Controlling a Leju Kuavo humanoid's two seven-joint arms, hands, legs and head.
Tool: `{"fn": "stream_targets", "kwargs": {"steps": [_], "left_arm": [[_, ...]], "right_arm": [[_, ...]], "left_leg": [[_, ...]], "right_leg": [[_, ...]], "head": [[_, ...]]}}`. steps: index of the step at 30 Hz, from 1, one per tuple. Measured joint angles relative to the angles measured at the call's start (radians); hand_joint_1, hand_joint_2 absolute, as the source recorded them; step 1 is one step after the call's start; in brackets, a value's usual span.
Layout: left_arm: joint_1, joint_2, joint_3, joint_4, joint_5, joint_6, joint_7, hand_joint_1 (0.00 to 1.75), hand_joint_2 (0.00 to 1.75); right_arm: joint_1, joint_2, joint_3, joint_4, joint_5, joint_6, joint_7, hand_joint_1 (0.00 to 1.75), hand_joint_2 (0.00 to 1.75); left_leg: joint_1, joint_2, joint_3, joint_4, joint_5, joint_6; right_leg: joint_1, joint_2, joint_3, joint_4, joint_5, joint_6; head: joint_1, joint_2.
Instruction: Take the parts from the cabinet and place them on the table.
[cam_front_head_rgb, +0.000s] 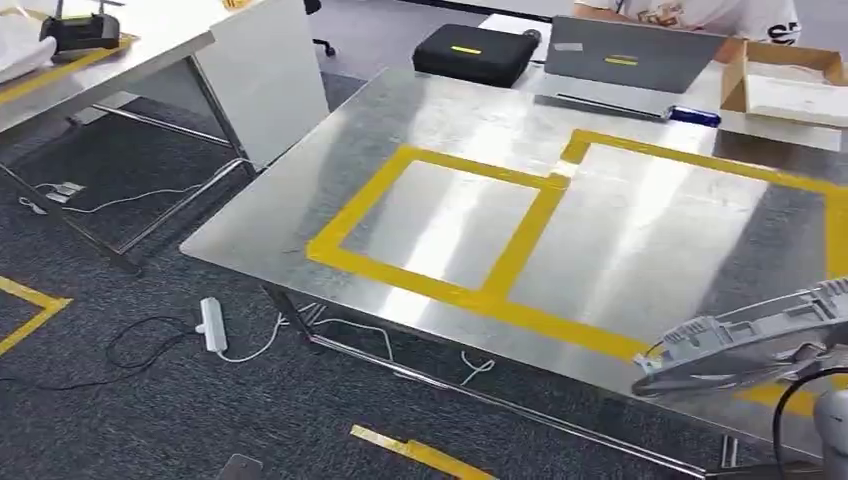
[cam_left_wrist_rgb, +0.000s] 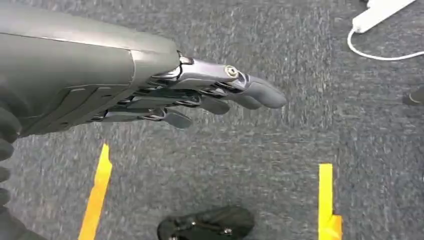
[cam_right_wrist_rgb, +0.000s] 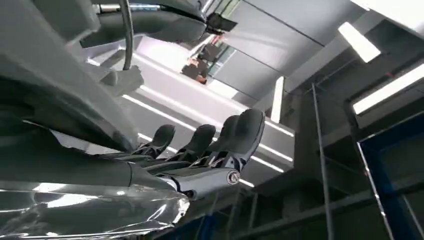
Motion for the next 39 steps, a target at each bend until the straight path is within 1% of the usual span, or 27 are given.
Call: {"fn": "stream_targets", "kwargs": {"steps": [2, 3, 4, 5, 6, 7, 8, 11, 12, 13, 14, 17, 18, 20, 21, 22, 23, 26, 27, 29, 30, 32, 33, 35, 37, 38, 39], "left_arm": [[0.001, 0.0, -0.006, 0.001, 0.002, 0.0, 0.0, 0.0, 1.75], [0.001, 0.0, -0.011, 0.001, 0.005, 0.0, 0.0, 0.0, 1.75], [-0.001, 0.0, -0.014, 0.001, 0.005, 0.0, 0.0, 0.0, 1.75], [-0.003, 0.0, -0.016, 0.001, 0.006, 0.0, 0.002, 0.0, 1.75], [-0.005, 0.0, -0.018, 0.001, 0.007, 0.0, 0.003, 0.0, 1.75], [-0.006, 0.0, -0.019, 0.001, 0.007, 0.0, 0.005, 0.0, 1.75], [-0.006, 0.002, -0.019, 0.001, 0.008, 0.0, 0.005, 0.0, 1.75], [-0.011, 0.004, -0.027, 0.002, 0.017, -0.005, 0.008, 0.0, 1.75], [-0.014, 0.005, -0.033, 0.001, 0.02, -0.006, 0.008, 0.0, 1.75], [-0.016, 0.006, -0.037, 0.002, 0.024, -0.007, 0.008, 0.0, 1.75], [-0.017, 0.006, -0.042, 0.002, 0.029, -0.009, 0.008, 0.0, 1.75], [-0.016, 0.008, -0.056, 0.002, 0.037, -0.014, 0.011, 0.0, 1.75], [-0.016, 0.009, -0.061, 0.002, 0.039, -0.016, 0.013, 0.0, 1.75], [-0.018, 0.01, -0.068, 0.002, 0.04, -0.018, 0.013, 0.0, 1.75], [-0.019, 0.011, -0.07, 0.002, 0.042, -0.019, 0.013, 0.0, 1.75], [-0.02, 0.012, -0.072, 0.002, 0.043, -0.019, 0.014, 0.0, 1.75], [-0.02, 0.016, -0.073, 0.003, 0.043, -0.02, 0.014, 0.0, 1.75], [-0.024, 0.019, -0.085, 0.003, 0.049, -0.021, 0.017, 0.0, 1.75], [-0.027, 0.019, -0.089, 0.003, 0.051, -0.022, 0.018, 0.0, 1.75], [-0.035, 0.02, -0.097, 0.003, 0.053, -0.023, 0.023, 0.0, 1.75], [-0.037, 0.021, -0.103, 0.003, 0.058, -0.024, 0.026, 0.0, 1.75], [-0.039, 0.021, -0.116, 0.003, 0.059, -0.026, 0.032, 0.0, 1.75], [-0.041, 0.021, -0.121, 0.003, 0.06, -0.026, 0.036, 0.0, 1.75], [-0.046, 0.02, -0.13, 0.003, 0.06, -0.026, 0.041, 0.0, 1.75], [-0.05, 0.02, -0.138, 0.003, 0.06, -0.026, 0.042, 0.0, 1.75], [-0.05, 0.024, -0.138, 0.003, 0.06, -0.026, 0.042, 0.0, 1.75], [-0.05, 0.024, -0.139, 0.003, 0.061, -0.027, 0.044, 0.0, 1.75]], "right_arm": [[-0.009, -0.001, 0.013, 0.01, 0.028, 0.027, 0.008, 0.8, 1.75], [-0.019, -0.003, 0.024, 0.018, 0.041, 0.043, 0.011, 0.8, 1.75], [-0.031, -0.006, 0.033, 0.024, 0.047, 0.054, 0.016, 0.8, 1.75], [-0.047, -0.01, 0.043, 0.03, 0.054, 0.064, 0.021, 0.8, 1.75], [-0.062, -0.015, 0.052, 0.034, 0.059, 0.071, 0.024, 0.8, 1.75], [-0.078, -0.019, 0.063, 0.041, 0.061, 0.079, 0.028, 0.8, 1.75], [-0.096, -0.023, 0.078, 0.047, 0.061, 0.093, 0.032, 0.8, 1.75], [-0.137, -0.036, 0.129, 0.075, 0.035, 0.137, 0.045, 0.8, 1.75], [-0.157, -0.042, 0.152, 0.085, 0.009, 0.155, 0.049, 0.8, 1.75], [-0.18, -0.045, 0.174, 0.094, -0.011, 0.167, 0.051, 0.8, 1.75], [-0.205, -0.046, 0.199, 0.107, -0.035, 0.182, 0.053, 0.8, 1.75], [-0.263, -0.046, 0.274, 0.143, -0.095, 0.221, 0.052, 0.8, 1.75], [-0.277, -0.046, 0.297, 0.151, -0.122, 0.236, 0.05, 0.8, 1.75], [-0.306, -0.046, 0.337, 0.164, -0.154, 0.25, 0.047, 0.8, 1.75], [-0.319, -0.046, 0.354, 0.169, -0.159, 0.252, 0.047, 0.8, 1.75], [-0.332, -0.046, 0.366, 0.173, -0.163, 0.253, 0.047, 0.8, 1.75], [-0.345, -0.046, 0.378, 0.181, -0.167, 0.255, 0.044, 0.8, 1.75], [-0.364, -0.046, 0.413, 0.195, -0.19, 0.282, 0.04, 0.8, 1.75], [-0.377, -0.046, 0.428, 0.2, -0.193, 0.293, 0.041, 0.8, 1.75], [-0.419, -0.044, 0.464, 0.219, -0.197, 0.316, 0.048, 0.8, 1.75], [-0.446, -0.037, 0.488, 0.237, -0.198, 0.329, 0.055, 0.8, 1.75], [-0.484, -0.022, 0.532, 0.272, -0.196, 0.353, 0.069, 0.8, 1.75], [-0.497, -0.015, 0.554, 0.289, -0.195, 0.362, 0.075, 0.8, 1.75], [-0.52, -0.005, 0.582, 0.312, -0.195, 0.37, 0.083, 0.8, 1.75], [-0.543, 0.001, 0.599, 0.325, -0.194, 0.371, 0.084, 0.8, 1.75], [-0.554, 0.005, 0.605, 0.332, -0.194, 0.371, 0.084, 0.8, 1.75], [-0.563, 0.01, 0.613, 0.338, -0.195, 0.373, 0.087, 0.8, 1.75]], "left_leg": [[-0.002, 0.022, -0.002, 0.001, -0.001, 0.001], [-0.002, 0.033, -0.001, 0.001, -0.002, 0.0], [-0.002, 0.044, -0.001, 0.002, -0.003, -0.002], [-0.001, 0.054, -0.001, 0.004, -0.004, -0.004], [-0.001, 0.062, 0.0, 0.008, -0.008, -0.009], [-0.007, 0.07, 0.0, 0.012, -0.011, -0.016], [-0.013, 0.074, -0.003, 0.018, -0.014, -0.02], [-0.012, 0.099, -0.002, 0.017, -0.011, -0.028], [-0.009, 0.09, -0.005, 0.022, -0.019, -0.038], [-0.005, 0.047, -0.011, 0.041, -0.038, -0.046], [-0.003, 0.023, -0.034, 0.097, -0.076, -0.05], [-0.001, 0.011, -0.141, 0.318, -0.165, -0.053], [-0.001, 0.011, -0.152, 0.334, -0.157, -0.05], [-0.001, 0.005, -0.113, 0.237, -0.074, -0.038], [-0.002, -0.011, -0.075, 0.151, -0.026, -0.028], [-0.004, -0.049, -0.042, 0.072, 0.012, -0.015], [-0.001, -0.075, -0.029, 0.047, 0.004, -0.003], [-0.007, -0.057, -0.028, 0.029, 0.0, -0.007], [-0.002, -0.047, -0.024, 0.016, 0.006, -0.005], [0.004, -0.028, -0.016, 0.004, 0.016, -0.002], [0.003, -0.019, -0.017, 0.004, 0.016, -0.002], [0.003, 0.001, -0.019, 0.005, 0.015, -0.002], [0.003, 0.008, -0.02, 0.006, 0.015, -0.002], [0.004, 0.018, -0.019, 0.007, 0.014, -0.004], [0.004, 0.023, -0.018, 0.012, 0.009, -0.012], [-0.005, 0.024, -0.022, 0.015, 0.008, -0.02], [-0.006, 0.025, -0.028, 0.024, 0.008, -0.024]], "right_leg": [[-0.001, -0.001, -0.058, 0.126, -0.043, 0.007], [-0.001, -0.003, -0.056, 0.125, -0.03, 0.01], [-0.001, -0.005, -0.033, 0.083, 0.0, 0.012], [-0.002, -0.015, 0.016, -0.005, 0.047, 0.013], [-0.002, -0.04, 0.072, -0.105, 0.087, 0.013], [0.003, -0.084, 0.102, -0.164, 0.076, 0.014], [0.006, -0.074, 0.112, -0.172, 0.081, -0.002], [0.01, -0.043, 0.099, -0.165, 0.085, -0.018], [0.004, -0.035, 0.1, -0.169, 0.091, -0.027], [0.002, -0.028, 0.098, -0.169, 0.092, -0.032], [0.001, -0.02, 0.097, -0.169, 0.094, -0.039], [0.004, 0.012, 0.092, -0.168, 0.098, -0.044], [0.005, 0.023, 0.092, -0.168, 0.098, -0.045], [0.009, 0.045, 0.092, -0.168, 0.099, -0.044], [0.011, 0.055, 0.093, -0.168, 0.101, -0.044], [0.007, 0.062, 0.092, -0.169, 0.101, -0.044], [0.015, 0.069, 0.087, -0.166, 0.102, -0.04], [0.004, 0.091, 0.076, -0.172, 0.112, -0.023], [0.008, 0.1, 0.074, -0.173, 0.114, -0.015], [0.01, 0.026, 0.042, -0.122, 0.073, -0.012], [0.009, 0.007, 0.008, -0.049, 0.035, -0.008], [0.007, -0.001, -0.063, 0.104, -0.024, -0.001], [0.005, -0.002, -0.077, 0.133, -0.024, 0.001], [0.002, -0.006, -0.033, 0.052, 0.037, 0.003], [0.0, -0.03, 0.069, -0.14, 0.115, 0.004], [0.009, -0.052, 0.088, -0.163, 0.09, 0.001], [0.008, -0.041, 0.088, -0.168, 0.097, -0.01]], "head": [[0.001, 0.0], [0.0, 0.0], [0.0, 0.0], [0.0, 0.0], [0.0, 0.0], [0.001, 0.0], [0.001, 0.0], [-0.002, 0.0], [-0.002, 0.0], [-0.005, 0.0], [-0.005, 0.0], [-0.008, 0.0], [-0.007, 0.0], [-0.007, 0.0], [-0.007, 0.0], [-0.007, 0.0], [-0.004, 0.0], [-0.008, 0.0], [-0.008, 0.0], [0.002, 0.0], [0.003, 0.0], [0.003, 0.0], [0.003, 0.0], [0.003, 0.0], [0.004, 0.0], [0.005, 0.0], [0.001, 0.0]]}}
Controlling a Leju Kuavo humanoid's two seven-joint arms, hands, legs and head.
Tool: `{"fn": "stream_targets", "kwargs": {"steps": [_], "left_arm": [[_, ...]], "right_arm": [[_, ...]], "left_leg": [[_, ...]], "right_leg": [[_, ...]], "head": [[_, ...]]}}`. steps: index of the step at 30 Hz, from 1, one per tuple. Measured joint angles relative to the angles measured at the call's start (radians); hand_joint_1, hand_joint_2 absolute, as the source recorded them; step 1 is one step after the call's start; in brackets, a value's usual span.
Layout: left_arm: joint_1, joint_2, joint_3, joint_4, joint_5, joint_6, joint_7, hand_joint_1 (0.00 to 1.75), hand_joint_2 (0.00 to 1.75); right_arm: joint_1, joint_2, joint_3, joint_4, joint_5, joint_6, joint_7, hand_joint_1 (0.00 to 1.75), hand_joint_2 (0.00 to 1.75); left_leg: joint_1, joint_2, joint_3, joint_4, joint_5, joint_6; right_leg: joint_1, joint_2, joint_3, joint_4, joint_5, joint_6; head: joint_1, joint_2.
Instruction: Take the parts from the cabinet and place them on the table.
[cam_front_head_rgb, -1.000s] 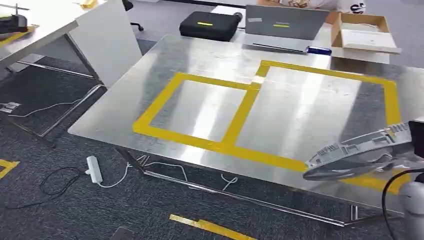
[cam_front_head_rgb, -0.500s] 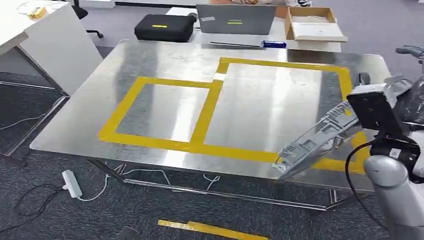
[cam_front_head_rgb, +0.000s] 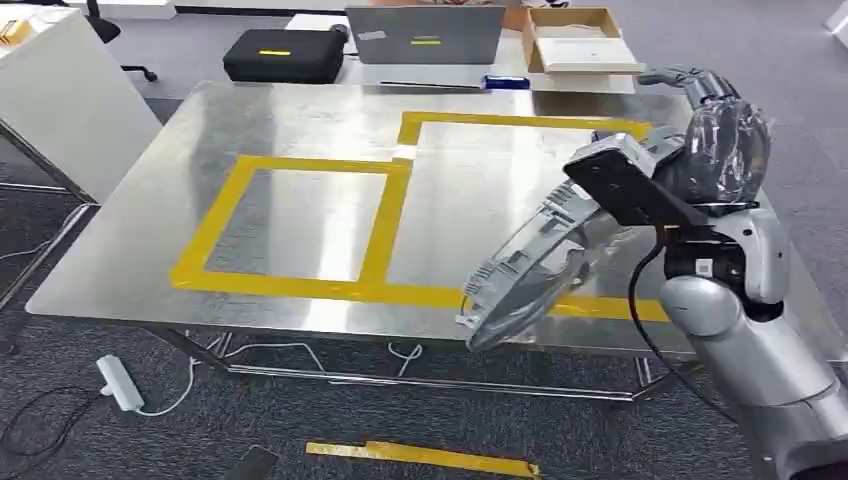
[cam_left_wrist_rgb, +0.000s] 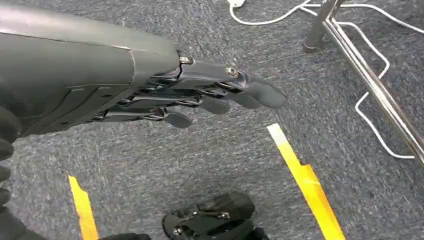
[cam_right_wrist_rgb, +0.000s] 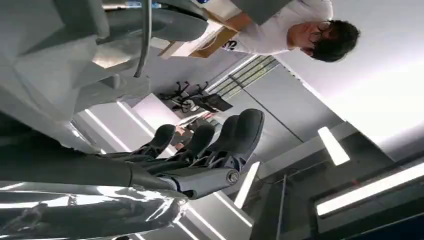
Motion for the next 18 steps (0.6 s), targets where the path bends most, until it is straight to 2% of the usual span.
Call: {"fn": "stream_targets", "kwargs": {"steps": [2, 3, 4, 5, 6, 8, 9, 10, 11, 13, 14, 15, 18], "left_arm": [[0.002, 0.0, -0.005, 0.0, 0.0, -0.002, 0.0, 0.0, 1.75], [0.001, 0.002, -0.008, 0.0, 0.002, -0.003, 0.002, 0.0, 1.75], [-0.001, 0.005, -0.01, 0.0, 0.003, -0.004, 0.004, 0.0, 1.75], [-0.002, 0.004, -0.015, 0.0, 0.003, -0.005, 0.004, 0.0, 1.75], [-0.003, 0.005, -0.021, 0.0, 0.007, -0.007, 0.007, 0.0, 1.75], [-0.003, 0.006, -0.028, 0.0, 0.01, -0.008, 0.014, 0.0, 1.75], [-0.004, 0.006, -0.033, 0.0, 0.013, -0.011, 0.018, 0.0, 1.75], [-0.004, 0.006, -0.038, 0.0, 0.016, -0.011, 0.018, 0.0, 1.75], [-0.006, 0.007, -0.044, 0.0, 0.018, -0.011, 0.018, 0.0, 1.75], [-0.009, 0.008, -0.05, 0.0, 0.02, -0.013, 0.019, 0.0, 1.75], [-0.011, 0.01, -0.052, 0.0, 0.021, -0.013, 0.02, 0.0, 1.75], [-0.013, 0.01, -0.055, 0.0, 0.024, -0.014, 0.022, 0.0, 1.75], [-0.017, 0.01, -0.064, 0.0, 0.03, -0.014, 0.024, 0.0, 1.75]], "right_arm": [[-0.009, 0.005, 0.011, 0.011, -0.004, 0.016, 0.01, 0.8, 1.75], [-0.02, 0.006, 0.019, 0.019, -0.006, 0.026, 0.017, 0.8, 1.75], [-0.033, 0.013, 0.026, 0.023, -0.009, 0.036, 0.023, 0.8, 1.75], [-0.051, 0.023, 0.034, 0.029, -0.014, 0.044, 0.028, 0.8, 1.75], [-0.074, 0.036, 0.045, 0.04, -0.021, 0.058, 0.038, 0.8, 1.75], [-0.111, 0.058, 0.071, 0.068, -0.043, 0.085, 0.058, 0.8, 1.75], [-0.125, 0.067, 0.082, 0.082, -0.058, 0.097, 0.069, 0.8, 1.75], [-0.137, 0.077, 0.092, 0.094, -0.067, 0.105, 0.075, 0.8, 1.75], [-0.147, 0.086, 0.1, 0.105, -0.078, 0.111, 0.079, 0.8, 1.75], [-0.169, 0.1, 0.112, 0.118, -0.094, 0.121, 0.082, 0.8, 1.75], [-0.18, 0.106, 0.119, 0.124, -0.097, 0.124, 0.083, 0.8, 1.75], [-0.193, 0.11, 0.129, 0.131, -0.096, 0.124, 0.083, 0.8, 1.75], [-0.206, 0.12, 0.15, 0.147, -0.096, 0.127, 0.087, 0.8, 1.75]], "left_leg": [[0.002, 0.004, -0.001, -0.002, 0.005, -0.008], [0.003, 0.008, -0.001, -0.002, 0.003, -0.012], [0.005, 0.003, -0.004, 0.005, -0.008, -0.019], [0.006, -0.01, -0.017, 0.037, -0.034, -0.026], [0.008, -0.013, -0.048, 0.106, -0.073, -0.03], [0.01, -0.014, -0.119, 0.261, -0.137, -0.035], [0.01, -0.014, -0.142, 0.307, -0.144, -0.035], [0.01, -0.014, -0.142, 0.303, -0.128, -0.033], [0.01, -0.015, -0.125, 0.261, -0.092, -0.029], [0.008, -0.017, -0.046, 0.093, 0.001, -0.016], [0.007, -0.027, -0.019, 0.031, 0.014, -0.008], [0.006, -0.028, -0.011, 0.016, 0.009, -0.006], [0.004, -0.027, -0.015, 0.006, 0.004, -0.001]], "right_leg": [[0.004, 0.004, -0.006, 0.005, 0.001, -0.008], [0.003, 0.009, -0.007, 0.003, 0.004, -0.015], [-0.003, 0.009, -0.005, -0.001, 0.008, -0.023], [-0.004, 0.012, -0.006, -0.001, 0.009, -0.029], [-0.004, 0.015, -0.007, -0.001, 0.009, -0.035], [-0.002, 0.024, -0.009, -0.001, 0.01, -0.036], [-0.001, 0.028, -0.009, -0.001, 0.01, -0.037], [0.0, 0.03, -0.008, -0.001, 0.01, -0.037], [0.002, 0.032, -0.008, -0.001, 0.011, -0.037], [0.004, 0.037, -0.006, -0.001, 0.011, -0.036], [0.004, 0.037, -0.007, -0.001, 0.012, -0.035], [0.011, 0.041, -0.014, 0.003, 0.012, -0.03], [0.009, 0.04, -0.018, -0.005, 0.02, -0.015]], "head": [[-0.002, 0.0], [0.0, 0.0], [-0.002, 0.0], [-0.005, 0.0], [-0.007, 0.0], [-0.007, 0.0], [-0.008, 0.0], [-0.007, 0.0], [-0.009, 0.0], [-0.008, 0.0], [-0.007, 0.0], [-0.007, 0.0], [-0.008, 0.0]]}}
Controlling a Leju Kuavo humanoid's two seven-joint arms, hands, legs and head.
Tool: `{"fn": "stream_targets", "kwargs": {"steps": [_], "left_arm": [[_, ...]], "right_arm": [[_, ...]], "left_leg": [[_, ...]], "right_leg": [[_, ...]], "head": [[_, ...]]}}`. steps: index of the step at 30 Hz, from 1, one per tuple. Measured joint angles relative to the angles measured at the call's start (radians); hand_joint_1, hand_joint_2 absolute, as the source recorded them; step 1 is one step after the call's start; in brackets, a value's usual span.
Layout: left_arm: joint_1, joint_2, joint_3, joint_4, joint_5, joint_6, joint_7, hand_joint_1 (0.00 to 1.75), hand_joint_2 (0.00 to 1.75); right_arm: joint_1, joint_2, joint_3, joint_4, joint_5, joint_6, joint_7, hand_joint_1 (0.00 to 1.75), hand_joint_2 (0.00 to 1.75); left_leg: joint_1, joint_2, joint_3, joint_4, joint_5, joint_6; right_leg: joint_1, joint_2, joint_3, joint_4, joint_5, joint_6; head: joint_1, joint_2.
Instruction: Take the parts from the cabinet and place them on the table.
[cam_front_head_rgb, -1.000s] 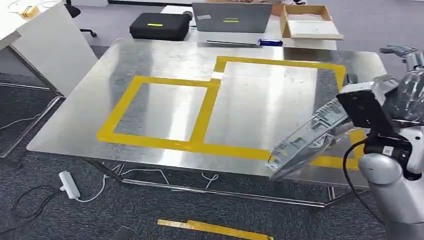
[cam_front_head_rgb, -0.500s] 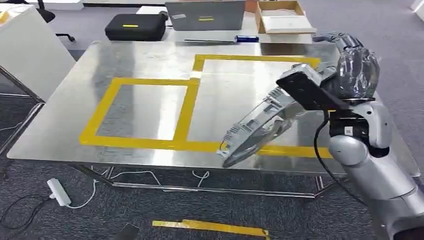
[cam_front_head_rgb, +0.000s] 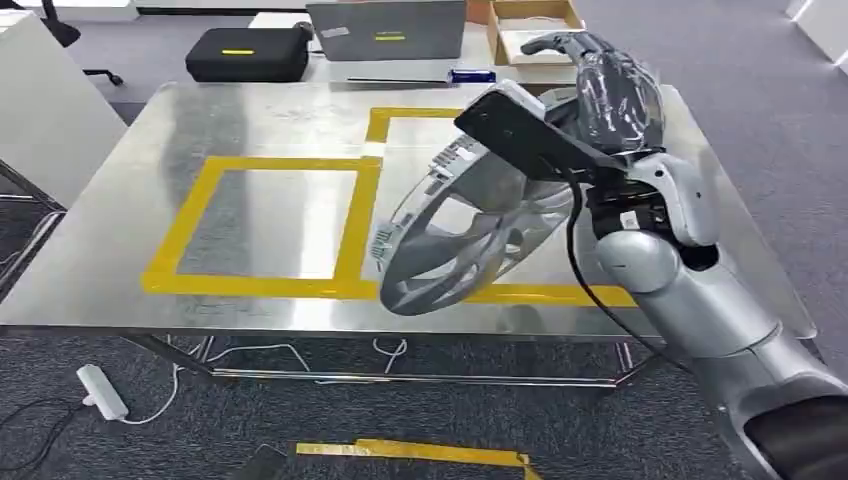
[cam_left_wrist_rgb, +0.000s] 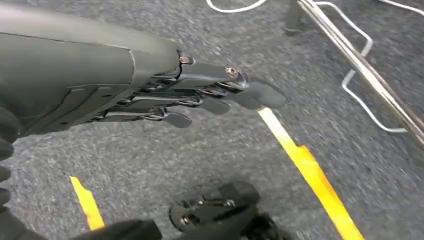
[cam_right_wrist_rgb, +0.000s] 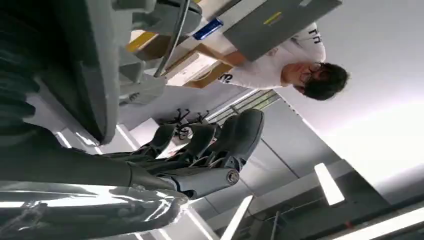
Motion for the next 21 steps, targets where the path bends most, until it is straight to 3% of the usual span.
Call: {"fn": "stream_targets", "kwargs": {"steps": [2, 3, 5, 6, 7, 8, 10, 11, 12, 15, 17, 18, 20, 21], "left_arm": [[-0.002, -0.002, -0.008, 0.0, 0.001, 0.0, 0.0, 0.0, 1.75], [-0.005, 0.0, -0.009, 0.0, 0.003, -0.001, 0.0, 0.0, 1.75], [-0.007, 0.0, -0.013, 0.0, 0.011, -0.001, 0.002, 0.0, 1.75], [-0.007, 0.0, -0.015, 0.0, 0.012, -0.002, 0.003, 0.0, 1.75], [-0.007, 0.0, -0.017, 0.0, 0.015, -0.002, 0.003, 0.0, 1.75], [-0.007, 0.0, -0.018, 0.0, 0.019, -0.002, 0.003, 0.0, 1.75], [-0.008, -0.002, -0.024, 0.0, 0.022, -0.002, 0.006, 0.0, 1.75], [-0.008, -0.002, -0.026, 0.0, 0.024, -0.002, 0.006, 0.0, 1.75], [-0.01, -0.002, -0.028, 0.0, 0.024, -0.002, 0.006, 0.0, 1.75], [-0.01, -0.002, -0.033, 0.0, 0.032, -0.002, 0.008, 0.0, 1.75], [-0.011, -0.002, -0.034, 0.0, 0.036, -0.001, 0.008, 0.0, 1.75], [-0.011, -0.003, -0.034, 0.0, 0.039, 0.0, 0.008, 0.0, 1.75], [-0.009, -0.003, -0.035, 0.001, 0.041, 0.0, 0.008, 0.0, 1.75], [-0.008, -0.003, -0.035, 0.001, 0.042, 0.0, 0.008, 0.0, 1.75]], "right_arm": [[-0.015, 0.002, 0.013, 0.011, 0.001, 0.004, 0.001, 0.8, 1.75], [-0.025, 0.002, 0.02, 0.018, 0.001, 0.011, 0.001, 0.8, 1.75], [-0.039, 0.005, 0.034, 0.04, -0.001, 0.026, 0.002, 0.8, 1.75], [-0.04, 0.007, 0.04, 0.049, -0.002, 0.031, 0.002, 0.8, 1.75], [-0.041, 0.008, 0.047, 0.058, -0.002, 0.034, 0.002, 0.8, 1.75], [-0.044, 0.011, 0.055, 0.066, -0.002, 0.036, 0.006, 0.8, 1.75], [-0.059, 0.017, 0.068, 0.081, 0.002, 0.041, 0.009, 0.8, 1.75], [-0.069, 0.022, 0.074, 0.085, 0.005, 0.042, 0.01, 0.8, 1.75], [-0.08, 0.025, 0.08, 0.092, 0.007, 0.043, 0.011, 0.8, 1.75], [-0.097, 0.037, 0.096, 0.11, 0.01, 0.05, 0.018, 0.8, 1.75], [-0.111, 0.044, 0.106, 0.127, 0.014, 0.053, 0.024, 0.8, 1.75], [-0.119, 0.049, 0.11, 0.134, 0.016, 0.054, 0.024, 0.8, 1.75], [-0.128, 0.057, 0.118, 0.145, 0.018, 0.055, 0.024, 0.8, 1.75], [-0.128, 0.057, 0.122, 0.149, 0.018, 0.055, 0.024, 0.8, 1.75]], "left_leg": [[0.01, 0.002, 0.004, -0.012, 0.01, 0.011], [0.01, 0.003, 0.003, -0.012, 0.01, 0.014], [0.009, 0.004, 0.002, -0.012, 0.011, 0.016], [0.009, 0.004, 0.002, -0.011, 0.011, 0.017], [0.009, 0.003, 0.003, -0.011, 0.011, 0.017], [0.009, 0.003, 0.003, -0.011, 0.011, 0.017], [0.008, 0.002, 0.005, -0.009, 0.009, 0.015], [0.007, 0.002, 0.004, -0.009, 0.008, 0.012], [-0.001, 0.003, -0.002, -0.004, 0.006, 0.007], [0.002, 0.005, -0.006, -0.005, 0.012, -0.006], [0.003, 0.003, -0.01, 0.008, -0.005, -0.019], [0.004, 0.003, -0.028, 0.047, -0.035, -0.027], [0.01, 0.003, -0.096, 0.197, -0.11, -0.036], [0.011, 0.003, -0.128, 0.264, -0.132, -0.039]], "right_leg": [[0.001, -0.002, -0.02, 0.023, -0.023, 0.01], [0.0, -0.002, -0.041, 0.078, -0.059, 0.013], [-0.002, -0.003, -0.117, 0.247, -0.13, 0.018], [-0.002, -0.003, -0.145, 0.307, -0.145, 0.02], [-0.002, -0.003, -0.152, 0.316, -0.135, 0.02], [-0.001, -0.003, -0.137, 0.282, -0.105, 0.018], [-0.001, -0.004, -0.056, 0.111, -0.017, 0.01], [0.001, -0.011, -0.018, 0.029, 0.008, 0.005], [0.004, -0.013, 0.004, 0.008, -0.005, 0.004], [0.007, -0.007, -0.001, 0.003, -0.006, -0.007], [-0.004, -0.009, 0.004, -0.005, 0.001, -0.017], [-0.005, -0.009, 0.004, -0.005, 0.0, -0.02], [-0.005, -0.009, 0.004, -0.005, 0.0, -0.024], [-0.005, -0.009, 0.004, -0.004, 0.0, -0.024]], "head": [[0.003, 0.0], [0.007, 0.0], [0.005, 0.0], [0.006, 0.0], [0.005, 0.0], [0.007, 0.0], [0.006, 0.0], [0.006, 0.0], [0.006, 0.0], [0.003, 0.0], [0.003, 0.0], [-0.003, 0.0], [-0.005, 0.0], [-0.005, 0.0]]}}
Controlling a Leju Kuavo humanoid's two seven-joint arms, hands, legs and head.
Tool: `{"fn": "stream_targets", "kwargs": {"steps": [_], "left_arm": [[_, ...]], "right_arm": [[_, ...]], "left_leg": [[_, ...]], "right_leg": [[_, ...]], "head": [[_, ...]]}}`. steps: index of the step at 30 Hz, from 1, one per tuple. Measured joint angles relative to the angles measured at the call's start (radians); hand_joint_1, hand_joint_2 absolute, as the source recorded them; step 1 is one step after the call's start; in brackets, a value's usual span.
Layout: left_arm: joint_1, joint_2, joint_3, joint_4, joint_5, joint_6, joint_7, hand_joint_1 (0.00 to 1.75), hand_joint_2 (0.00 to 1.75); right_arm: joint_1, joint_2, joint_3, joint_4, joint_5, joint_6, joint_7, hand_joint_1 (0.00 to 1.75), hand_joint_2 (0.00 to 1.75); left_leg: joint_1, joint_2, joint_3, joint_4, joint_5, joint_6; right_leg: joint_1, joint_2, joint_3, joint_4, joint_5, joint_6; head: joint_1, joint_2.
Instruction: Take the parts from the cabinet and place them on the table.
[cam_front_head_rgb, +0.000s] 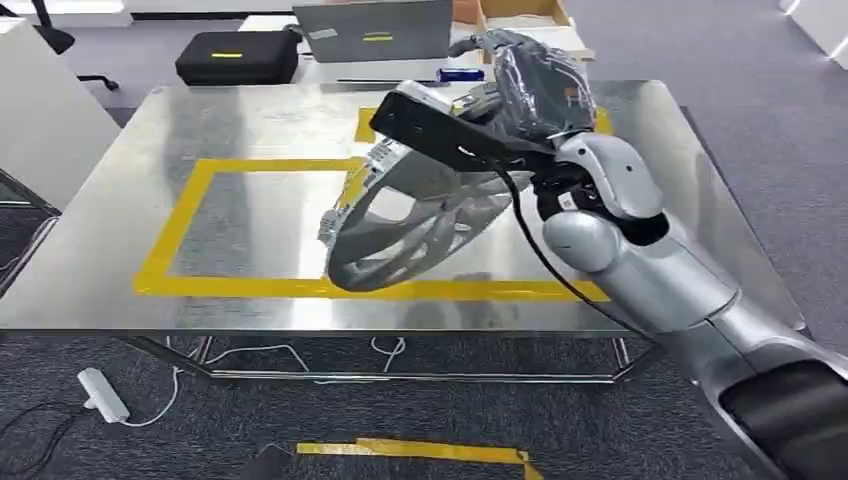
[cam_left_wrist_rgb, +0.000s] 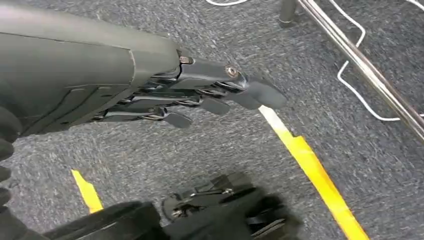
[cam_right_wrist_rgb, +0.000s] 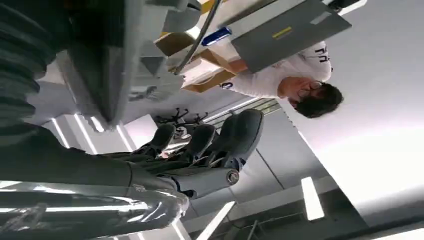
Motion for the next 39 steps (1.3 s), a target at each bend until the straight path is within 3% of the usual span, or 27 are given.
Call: {"fn": "stream_targets", "kwargs": {"steps": [1, 2, 5, 6, 7, 10, 11, 12, 13, 15, 16, 17, 18, 20, 21, 22, 25, 27, 28, 30, 31, 32, 33, 35, 36, 37, 39], "left_arm": [[0.002, 0.0, 0.0, 0.0, 0.001, 0.0, 0.0, 0.0, 1.75], [0.003, 0.0, 0.0, 0.0, 0.004, 0.0, 0.0, 0.0, 1.75], [0.003, 0.001, 0.0, 0.0, 0.021, 0.004, 0.0, 0.0, 1.75], [0.003, 0.0, 0.0, 0.002, 0.027, 0.006, 0.0, 0.0, 1.75], [0.003, 0.0, -0.001, 0.002, 0.033, 0.008, 0.0, 0.0, 1.75], [0.011, -0.003, -0.002, 0.003, 0.045, 0.015, 0.0, 0.0, 1.75], [0.012, -0.006, -0.002, 0.003, 0.047, 0.017, 0.0, 0.0, 1.75], [0.012, -0.005, -0.002, 0.004, 0.049, 0.018, 0.0, 0.0, 1.75], [0.012, -0.005, -0.002, 0.004, 0.052, 0.019, 0.0, 0.0, 1.75], [0.014, -0.006, -0.004, 0.004, 0.051, 0.019, 0.0, 0.0, 1.75], [0.015, -0.006, -0.005, 0.004, 0.054, 0.019, 0.0, 0.0, 1.75], [0.016, -0.007, -0.005, 0.004, 0.056, 0.019, 0.0, 0.0, 1.75], [0.016, -0.007, -0.005, 0.004, 0.063, 0.021, 0.0, 0.0, 1.75], [0.016, -0.009, -0.005, 0.004, 0.073, 0.027, 0.0, 0.0, 1.75], [0.017, -0.011, -0.006, 0.004, 0.076, 0.028, 0.0, 0.0, 1.75], [0.019, -0.011, -0.006, 0.004, 0.082, 0.033, 0.0, 0.0, 1.75], [0.03, -0.013, -0.007, 0.004, 0.103, 0.05, 0.001, 0.0, 1.75], [0.041, -0.012, -0.008, 0.003, 0.12, 0.065, 0.002, 0.0, 1.75], [0.046, -0.011, -0.008, 0.003, 0.127, 0.07, 0.003, 0.0, 1.75], [0.057, -0.01, -0.008, 0.002, 0.137, 0.081, 0.005, 0.0, 1.75], [0.064, -0.009, -0.008, 0.0, 0.139, 0.087, 0.008, 0.0, 1.75], [0.072, -0.006, -0.009, -0.004, 0.141, 0.094, 0.011, 0.0, 1.75], [0.081, -0.003, -0.011, -0.011, 0.145, 0.101, 0.019, 0.0, 1.75], [0.093, 0.005, -0.014, -0.024, 0.151, 0.115, 0.027, 0.0, 1.75], [0.097, 0.006, -0.016, -0.03, 0.156, 0.117, 0.029, 0.0, 1.75], [0.097, 0.008, -0.02, -0.036, 0.159, 0.119, 0.032, 0.0, 1.75], [0.099, 0.009, -0.023, -0.045, 0.161, 0.122, 0.038, 0.0, 1.75]], "right_arm": [[0.0, 0.0, 0.004, 0.006, 0.001, 0.002, 0.002, 0.8, 1.75], [0.0, 0.0, 0.008, 0.013, 0.003, 0.004, 0.004, 0.8, 1.75], [-0.013, 0.005, 0.01, 0.029, 0.012, 0.009, 0.015, 0.8, 1.75], [-0.025, 0.007, 0.011, 0.041, 0.019, 0.009, 0.02, 0.8, 1.75], [-0.036, 0.008, 0.013, 0.054, 0.025, 0.009, 0.024, 0.8, 1.75], [-0.041, 0.019, 0.022, 0.096, 0.048, -0.004, 0.03, 0.8, 1.75], [-0.041, 0.021, 0.024, 0.108, 0.053, -0.006, 0.031, 0.8, 1.75], [-0.042, 0.023, 0.024, 0.118, 0.057, -0.01, 0.031, 0.8, 1.75], [-0.042, 0.025, 0.025, 0.127, 0.059, -0.016, 0.031, 0.8, 1.75], [-0.04, 0.029, 0.031, 0.147, 0.061, -0.019, 0.031, 0.8, 1.75], [-0.038, 0.031, 0.033, 0.155, 0.063, -0.019, 0.032, 0.8, 1.75], [-0.036, 0.032, 0.034, 0.163, 0.068, -0.019, 0.033, 0.8, 1.75], [-0.036, 0.036, 0.035, 0.171, 0.076, -0.021, 0.037, 0.8, 1.75], [-0.039, 0.049, 0.037, 0.188, 0.103, -0.037, 0.041, 0.8, 1.75], [-0.04, 0.055, 0.039, 0.199, 0.114, -0.049, 0.044, 0.8, 1.75], [-0.042, 0.064, 0.043, 0.208, 0.122, -0.056, 0.044, 0.8, 1.75], [-0.041, 0.077, 0.049, 0.246, 0.157, -0.076, 0.053, 0.8, 1.75], [-0.045, 0.088, 0.049, 0.262, 0.187, -0.083, 0.057, 0.8, 1.75], [-0.05, 0.092, 0.049, 0.273, 0.196, -0.084, 0.057, 0.8, 1.75], [-0.051, 0.098, 0.049, 0.299, 0.211, -0.084, 0.065, 0.8, 1.75], [-0.051, 0.098, 0.048, 0.312, 0.216, -0.085, 0.068, 0.8, 1.75], [-0.051, 0.098, 0.046, 0.325, 0.221, -0.086, 0.071, 0.8, 1.75], [-0.051, 0.098, 0.039, 0.338, 0.226, -0.089, 0.071, 0.8, 1.75], [-0.055, 0.097, 0.02, 0.354, 0.239, -0.097, 0.066, 0.8, 1.75], [-0.058, 0.097, 0.014, 0.361, 0.244, -0.097, 0.064, 0.8, 1.75], [-0.062, 0.097, 0.006, 0.369, 0.248, -0.097, 0.063, 0.8, 1.75], [-0.061, 0.097, -0.002, 0.382, 0.255, -0.096, 0.063, 0.8, 1.75]], "left_leg": [[0.002, 0.0, -0.017, 0.029, 0.002, -0.003], [0.004, 0.0, -0.009, 0.01, 0.028, -0.003], [0.009, 0.0, 0.088, -0.201, 0.152, 0.001], [0.006, -0.004, 0.108, -0.237, 0.142, 0.002], [0.006, -0.002, 0.109, -0.255, 0.136, 0.011], [0.004, -0.002, 0.109, -0.253, 0.139, 0.03], [0.009, -0.001, 0.112, -0.261, 0.144, 0.039], [0.008, -0.001, 0.112, -0.261, 0.144, 0.045], [0.008, -0.001, 0.112, -0.261, 0.144, 0.051], [0.004, -0.001, 0.111, -0.26, 0.144, 0.053], [0.002, -0.001, 0.112, -0.26, 0.143, 0.053], [0.0, -0.002, 0.112, -0.26, 0.143, 0.054], [-0.001, -0.003, 0.113, -0.26, 0.143, 0.054], [-0.004, -0.003, 0.116, -0.259, 0.142, 0.053], [-0.005, -0.003, 0.113, -0.259, 0.141, 0.05], [-0.01, -0.003, 0.108, -0.256, 0.142, 0.045], [-0.007, -0.002, 0.11, -0.26, 0.146, 0.03], [-0.006, -0.002, 0.103, -0.241, 0.122, 0.015], [-0.003, -0.002, 0.079, -0.186, 0.087, 0.008], [0.003, -0.002, 0.003, -0.021, 0.012, -0.002], [0.004, -0.002, -0.024, 0.034, -0.002, -0.005], [0.006, -0.002, -0.026, 0.038, 0.01, -0.007], [0.009, -0.002, -0.008, 0.002, 0.044, -0.009], [0.013, -0.002, 0.074, -0.159, 0.132, -0.01], [0.015, -0.003, 0.108, -0.231, 0.144, -0.009], [0.009, -0.004, 0.121, -0.255, 0.131, -0.003], [0.007, -0.004, 0.116, -0.25, 0.13, 0.014]], "right_leg": [[0.0, 0.0, 0.0, 0.0, 0.0, 0.0], [0.0, 0.001, 0.001, 0.001, 0.0, 0.0], [-0.002, 0.005, 0.001, 0.007, -0.005, 0.008], [0.005, 0.008, -0.003, 0.011, -0.008, 0.013], [0.006, 0.012, -0.01, 0.015, -0.006, 0.018], [0.005, 0.011, -0.006, 0.006, -0.002, 0.034], [0.002, 0.01, -0.019, 0.014, -0.014, 0.039], [0.003, 0.007, -0.032, 0.048, -0.039, 0.041], [0.002, 0.007, -0.06, 0.116, -0.076, 0.043], [0.002, 0.007, -0.142, 0.289, -0.143, 0.046], [0.002, 0.007, -0.162, 0.33, -0.148, 0.046], [0.003, 0.007, -0.16, 0.319, -0.13, 0.043], [0.003, 0.007, -0.138, 0.269, -0.095, 0.039], [0.007, 0.006, -0.05, 0.088, -0.007, 0.025], [0.012, 0.0, -0.019, 0.029, -0.007, 0.016], [0.013, -0.002, -0.004, 0.008, -0.008, 0.016], [0.015, 0.003, -0.005, 0.01, -0.008, 0.011], [0.005, 0.001, 0.004, -0.003, -0.002, 0.002], [0.003, 0.001, 0.004, -0.003, -0.001, -0.002], [0.003, 0.001, 0.004, -0.002, -0.002, -0.003], [0.003, 0.001, 0.004, -0.002, -0.002, -0.003], [0.003, 0.001, 0.005, -0.002, -0.003, -0.003], [0.002, 0.002, 0.005, 0.0, -0.003, -0.002], [0.0, 0.006, 0.006, 0.006, -0.007, 0.003], [0.0, 0.006, 0.005, 0.009, -0.009, 0.008], [0.007, 0.01, -0.001, 0.016, -0.012, 0.014], [0.006, 0.01, -0.001, 0.009, -0.007, 0.024]], "head": [[0.001, 0.0], [0.0, 0.0], [0.001, 0.0], [0.0, 0.0], [0.001, 0.0], [0.0, 0.0], [0.0, 0.0], [0.005, 0.0], [0.006, 0.0], [0.005, 0.0], [0.005, 0.0], [0.005, 0.0], [0.005, 0.0], [0.005, 0.0], [0.003, 0.0], [0.005, 0.0], [0.003, 0.0], [-0.001, 0.0], [-0.007, 0.0], [-0.007, 0.0], [-0.008, 0.0], [-0.007, 0.0], [-0.008, 0.0], [-0.008, 0.0], [-0.008, 0.0], [-0.009, 0.0], [-0.008, 0.0]]}}
